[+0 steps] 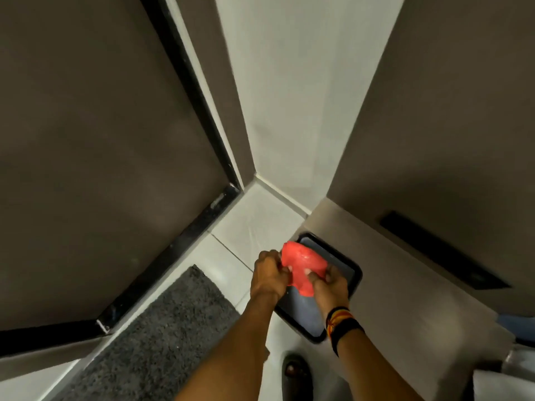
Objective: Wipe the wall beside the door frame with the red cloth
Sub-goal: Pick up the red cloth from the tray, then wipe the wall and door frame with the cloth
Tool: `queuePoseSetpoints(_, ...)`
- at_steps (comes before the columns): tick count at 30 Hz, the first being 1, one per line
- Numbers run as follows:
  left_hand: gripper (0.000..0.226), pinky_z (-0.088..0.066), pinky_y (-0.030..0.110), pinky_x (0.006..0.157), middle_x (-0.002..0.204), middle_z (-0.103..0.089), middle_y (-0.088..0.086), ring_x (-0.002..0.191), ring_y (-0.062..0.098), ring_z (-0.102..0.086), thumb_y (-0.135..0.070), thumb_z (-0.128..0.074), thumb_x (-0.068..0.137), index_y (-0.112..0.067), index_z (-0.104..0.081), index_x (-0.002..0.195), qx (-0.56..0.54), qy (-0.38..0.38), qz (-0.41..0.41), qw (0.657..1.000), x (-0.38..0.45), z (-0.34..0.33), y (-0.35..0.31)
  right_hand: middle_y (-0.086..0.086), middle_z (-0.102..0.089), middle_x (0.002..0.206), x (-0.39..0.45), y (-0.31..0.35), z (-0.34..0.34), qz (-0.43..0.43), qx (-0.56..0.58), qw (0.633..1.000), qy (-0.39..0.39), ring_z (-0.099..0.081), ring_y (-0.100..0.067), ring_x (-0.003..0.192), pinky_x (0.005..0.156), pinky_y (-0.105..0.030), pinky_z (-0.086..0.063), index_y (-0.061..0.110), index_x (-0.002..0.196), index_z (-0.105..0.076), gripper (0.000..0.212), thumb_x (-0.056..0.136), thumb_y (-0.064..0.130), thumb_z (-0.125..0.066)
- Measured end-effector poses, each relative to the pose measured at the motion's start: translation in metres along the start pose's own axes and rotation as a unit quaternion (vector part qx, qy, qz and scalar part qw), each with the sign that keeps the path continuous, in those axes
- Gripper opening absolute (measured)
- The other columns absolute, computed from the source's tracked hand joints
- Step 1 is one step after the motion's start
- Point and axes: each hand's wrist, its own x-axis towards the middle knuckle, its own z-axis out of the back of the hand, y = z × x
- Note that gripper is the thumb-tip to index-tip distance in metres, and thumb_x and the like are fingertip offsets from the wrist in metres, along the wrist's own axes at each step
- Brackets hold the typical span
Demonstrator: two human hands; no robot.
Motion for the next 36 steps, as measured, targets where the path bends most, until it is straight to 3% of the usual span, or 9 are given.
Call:
queuePoseSetpoints(6,0.031,-0.056,0.045,0.104,0.118,-0.07,0.009,0.113,0.03,-0.068,-0.001,-0.075,0.089,-0.009,-0.059,0.114,-0.185,-0.052,-0.066,0.979,-0.064,0.156,-0.033,-0.013,-0.069,0.107,-0.095,0.127,-0.025,0.151,0.022,0.979,0.134,-0.066,-0.03,0.094,0.079,-0.035,-0.057,0.007,0.117,-0.059,0.028,0.09,0.004,-0.067)
queuePoseSetpoints(10,0.063,-0.056,0.033,0.103,0.13,-0.067,0.006,0.113,0.016,-0.067,0.013,-0.069,0.089,-0.014,-0.05,0.143,-0.252,-0.08,-0.16,0.951,-0.117,0.27,-0.058,-0.022,-0.068,0.116,-0.173,0.228,-0.056,0.227,0.04,0.952,0.2,-0.065,-0.033,0.101,0.094,-0.045,-0.055,0.001,0.122,-0.058,0.034,0.09,0.001,-0.068)
queuePoseSetpoints(15,0.031,-0.051,0.058,0.109,0.117,-0.072,0.021,0.106,0.023,-0.064,0.015,-0.064,0.093,0.01,-0.065,0.123,-0.249,-0.187,-0.232,0.922,-0.19,0.404,-0.075,-0.03,-0.068,0.117,-0.286,0.334,-0.091,0.326,0.061,0.906,0.263,-0.064,-0.028,0.097,0.097,-0.052,-0.053,0.001,0.117,-0.059,0.029,0.09,-0.005,-0.066)
queuePoseSetpoints(18,0.019,-0.054,0.059,0.104,0.112,-0.075,0.026,0.1,0.024,-0.065,0.009,-0.065,0.095,0.011,-0.069,0.113,-0.243,-0.257,-0.254,0.9,-0.25,0.485,-0.076,-0.032,-0.067,0.118,-0.361,0.385,-0.117,0.387,0.061,0.867,0.307,-0.063,-0.026,0.098,0.098,-0.051,-0.053,-0.005,0.119,-0.058,0.03,0.09,-0.006,-0.065)
queuePoseSetpoints(21,0.015,-0.056,0.049,0.095,0.107,-0.076,0.027,0.094,0.021,-0.065,0.001,-0.066,0.097,0.009,-0.071,0.108,-0.226,-0.351,-0.272,0.867,-0.323,0.561,-0.063,-0.025,-0.068,0.11,-0.45,0.426,-0.151,0.446,0.068,0.823,0.346,-0.064,-0.023,0.091,0.087,-0.036,-0.056,-0.008,0.12,-0.058,0.03,0.091,-0.007,-0.064)
queuePoseSetpoints(24,0.013,-0.053,0.039,0.081,0.093,-0.076,0.016,0.084,0.017,-0.061,-0.006,-0.067,0.098,0.005,-0.073,0.103,-0.209,-0.438,-0.288,0.825,-0.389,0.622,-0.048,-0.014,-0.067,0.103,-0.529,0.456,-0.184,0.477,0.092,0.785,0.384,-0.064,-0.011,0.08,0.074,-0.014,-0.056,-0.007,0.122,-0.058,0.031,0.091,-0.006,-0.063)
queuePoseSetpoints(29,0.018,-0.057,0.046,0.078,0.093,-0.077,0.023,0.077,0.017,-0.061,-0.019,-0.071,0.097,-0.002,-0.075,0.101,-0.191,-0.579,-0.271,0.745,-0.501,0.7,0.006,-0.007,-0.069,0.095,-0.663,0.468,-0.248,0.519,0.106,0.713,0.459,-0.066,-0.004,0.074,0.067,-0.011,-0.056,-0.002,0.119,-0.06,0.027,0.092,-0.002,-0.065)
queuePoseSetpoints(33,0.025,-0.06,0.051,0.081,0.094,-0.077,0.022,0.082,0.02,-0.069,-0.025,-0.075,0.094,0.0,-0.073,0.102,-0.189,-0.638,-0.231,0.71,-0.565,0.74,0.073,-0.019,-0.071,0.101,-0.749,0.441,-0.305,0.532,0.09,0.683,0.493,-0.066,-0.018,0.082,0.08,-0.03,-0.059,0.003,0.112,-0.062,0.021,0.091,0.001,-0.067)
queuePoseSetpoints(36,0.027,-0.062,0.038,0.084,0.102,-0.08,0.003,0.093,0.018,-0.076,-0.033,-0.077,0.091,-0.015,-0.076,0.111,-0.17,-0.662,-0.18,0.707,-0.595,0.761,0.13,-0.02,-0.075,0.099,-0.796,0.406,-0.352,0.533,0.079,0.692,0.48,-0.066,-0.023,0.084,0.088,-0.046,-0.057,0.006,0.103,-0.068,0.019,0.085,0.008,-0.074)
